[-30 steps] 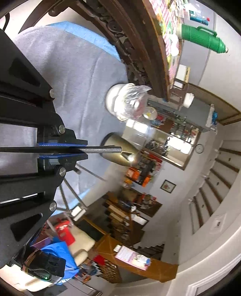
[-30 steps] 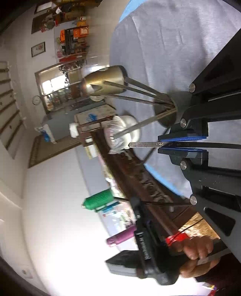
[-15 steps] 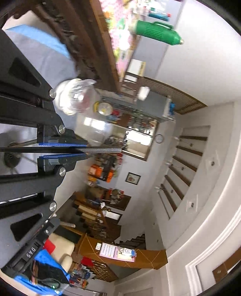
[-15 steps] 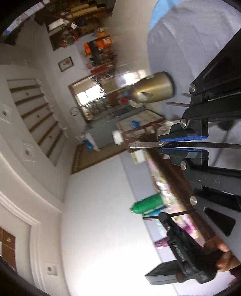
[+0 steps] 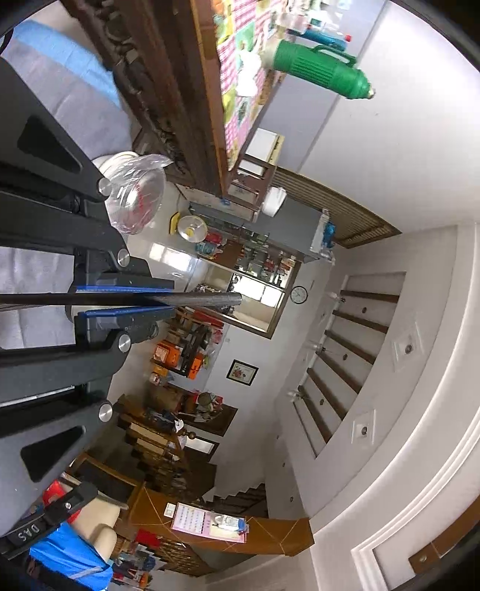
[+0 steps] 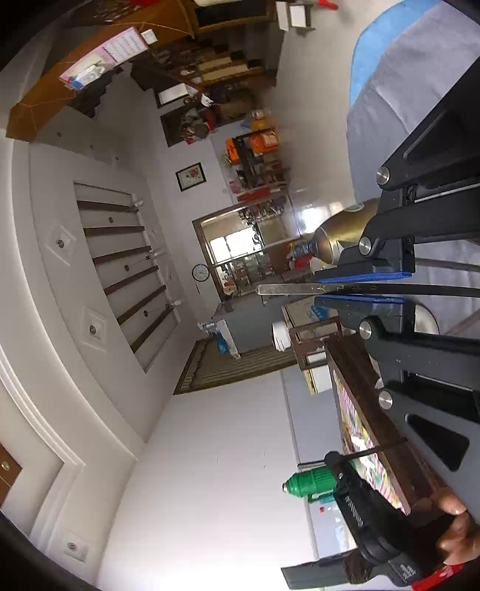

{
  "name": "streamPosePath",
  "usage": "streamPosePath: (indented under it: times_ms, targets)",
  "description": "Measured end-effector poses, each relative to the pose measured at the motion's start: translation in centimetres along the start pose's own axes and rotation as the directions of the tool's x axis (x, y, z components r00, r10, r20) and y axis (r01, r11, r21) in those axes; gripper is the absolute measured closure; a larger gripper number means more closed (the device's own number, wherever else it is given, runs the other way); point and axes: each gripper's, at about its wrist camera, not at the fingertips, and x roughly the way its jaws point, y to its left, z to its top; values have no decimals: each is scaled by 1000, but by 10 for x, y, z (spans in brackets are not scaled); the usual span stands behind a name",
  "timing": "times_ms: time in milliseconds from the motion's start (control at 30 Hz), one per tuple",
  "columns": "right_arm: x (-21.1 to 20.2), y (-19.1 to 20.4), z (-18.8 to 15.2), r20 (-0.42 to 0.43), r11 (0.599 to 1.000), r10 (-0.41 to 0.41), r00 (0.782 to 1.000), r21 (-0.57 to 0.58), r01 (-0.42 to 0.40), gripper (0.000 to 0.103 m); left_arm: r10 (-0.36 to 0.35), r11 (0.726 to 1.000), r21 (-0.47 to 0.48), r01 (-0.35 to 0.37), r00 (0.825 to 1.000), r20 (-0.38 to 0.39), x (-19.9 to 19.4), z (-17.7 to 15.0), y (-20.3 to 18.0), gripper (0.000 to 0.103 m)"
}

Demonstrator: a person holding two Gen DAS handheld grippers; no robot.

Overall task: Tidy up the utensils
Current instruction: 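Lift the dark chopstick with the right tool up above the cup, then lower the chopstick into the grey cup and open the right tool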

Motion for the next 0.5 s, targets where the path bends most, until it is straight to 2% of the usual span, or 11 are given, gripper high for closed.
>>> streamPosePath:
  times_ms: [233, 500]
  targets:
    - [10, 10, -9, 6, 998, -43, 999, -42, 43, 97, -47, 998, -41, 47, 999, -11, 20, -16, -3, 96]
    - [15, 11, -15, -11, 997, -58, 998, -46, 57, 97, -142, 990, 10, 142, 990, -12, 29, -33, -19, 96]
